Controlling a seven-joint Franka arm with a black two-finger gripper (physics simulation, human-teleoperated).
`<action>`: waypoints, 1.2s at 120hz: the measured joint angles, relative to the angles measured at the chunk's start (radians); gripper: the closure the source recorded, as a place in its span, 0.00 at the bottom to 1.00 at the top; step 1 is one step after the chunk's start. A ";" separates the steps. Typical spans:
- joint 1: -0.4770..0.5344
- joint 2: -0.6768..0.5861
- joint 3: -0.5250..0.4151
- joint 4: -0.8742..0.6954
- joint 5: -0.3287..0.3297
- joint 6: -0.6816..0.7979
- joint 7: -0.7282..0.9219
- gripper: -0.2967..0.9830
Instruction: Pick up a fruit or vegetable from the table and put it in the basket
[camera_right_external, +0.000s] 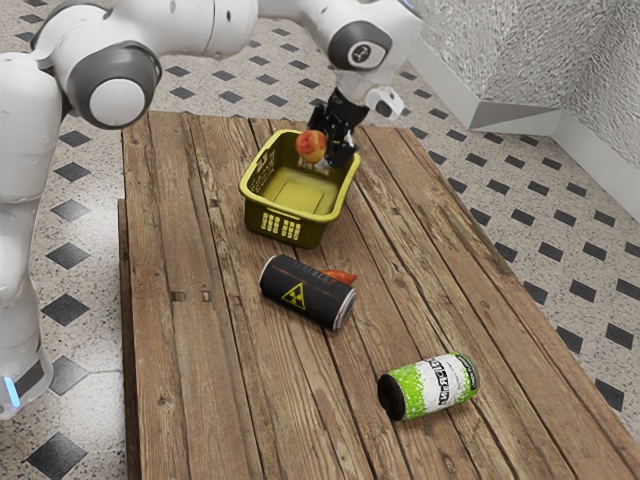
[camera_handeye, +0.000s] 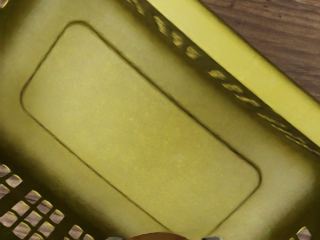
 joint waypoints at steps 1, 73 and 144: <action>0.000 0.001 0.004 0.000 0.000 0.000 0.002 0.65; 0.008 0.112 0.065 0.042 -0.055 0.080 0.151 0.54; 0.111 0.016 -0.475 0.275 -0.018 0.033 0.145 0.24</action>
